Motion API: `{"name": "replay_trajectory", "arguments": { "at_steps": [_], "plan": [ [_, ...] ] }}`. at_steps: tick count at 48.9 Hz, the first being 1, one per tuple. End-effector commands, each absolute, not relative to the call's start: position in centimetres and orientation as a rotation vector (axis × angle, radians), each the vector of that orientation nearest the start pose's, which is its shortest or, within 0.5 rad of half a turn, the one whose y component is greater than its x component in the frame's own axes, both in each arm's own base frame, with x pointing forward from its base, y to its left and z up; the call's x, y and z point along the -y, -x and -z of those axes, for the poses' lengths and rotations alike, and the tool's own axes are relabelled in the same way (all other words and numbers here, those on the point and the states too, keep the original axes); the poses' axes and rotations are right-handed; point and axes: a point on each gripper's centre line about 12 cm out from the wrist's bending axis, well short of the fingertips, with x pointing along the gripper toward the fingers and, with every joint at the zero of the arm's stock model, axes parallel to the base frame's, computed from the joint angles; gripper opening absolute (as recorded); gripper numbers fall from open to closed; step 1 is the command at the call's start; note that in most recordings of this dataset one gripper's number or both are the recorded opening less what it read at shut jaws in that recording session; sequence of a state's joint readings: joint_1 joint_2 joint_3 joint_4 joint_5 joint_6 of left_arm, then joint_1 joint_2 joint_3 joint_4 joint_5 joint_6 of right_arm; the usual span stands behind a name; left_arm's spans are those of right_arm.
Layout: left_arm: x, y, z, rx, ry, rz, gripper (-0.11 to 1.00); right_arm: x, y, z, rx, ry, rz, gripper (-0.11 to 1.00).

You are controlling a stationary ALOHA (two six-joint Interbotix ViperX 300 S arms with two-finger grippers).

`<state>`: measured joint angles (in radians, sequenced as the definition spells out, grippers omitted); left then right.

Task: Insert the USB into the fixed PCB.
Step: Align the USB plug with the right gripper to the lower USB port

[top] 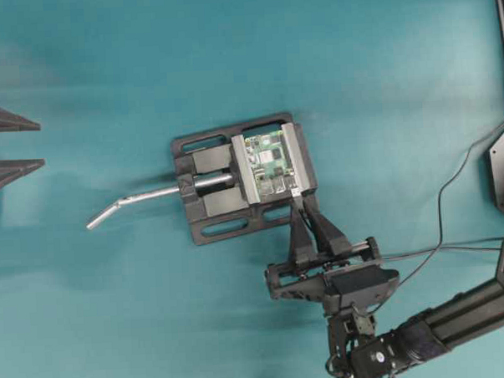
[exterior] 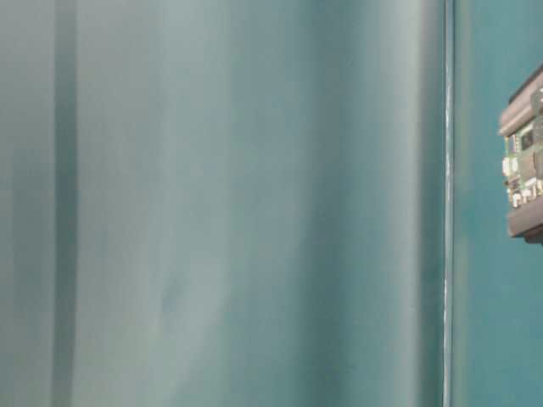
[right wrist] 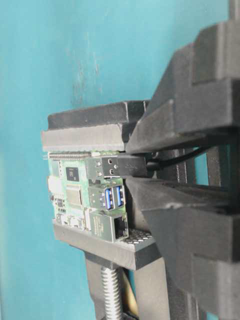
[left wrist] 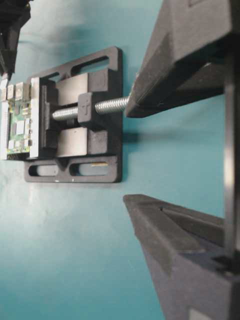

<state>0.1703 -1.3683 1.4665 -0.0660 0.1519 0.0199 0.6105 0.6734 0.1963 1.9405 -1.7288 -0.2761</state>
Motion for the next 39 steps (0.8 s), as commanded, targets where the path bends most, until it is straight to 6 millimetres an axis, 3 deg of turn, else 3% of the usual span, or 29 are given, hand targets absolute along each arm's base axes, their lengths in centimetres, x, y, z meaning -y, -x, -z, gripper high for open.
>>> {"name": "replay_trajectory", "arguments": {
  "at_steps": [1, 39],
  "plan": [
    [-2.14, -13.13, -19.55, -0.226, 0.072, -0.166, 0.68, -12.86, -37.91, -10.21, 0.186, -0.437, 1.351, 0.19],
    [-2.14, -13.12, -19.57, -0.225, 0.072, -0.166, 0.68, -12.92, -38.05, -10.04, 0.177, -0.453, 1.341, 0.19]
  ]
}}
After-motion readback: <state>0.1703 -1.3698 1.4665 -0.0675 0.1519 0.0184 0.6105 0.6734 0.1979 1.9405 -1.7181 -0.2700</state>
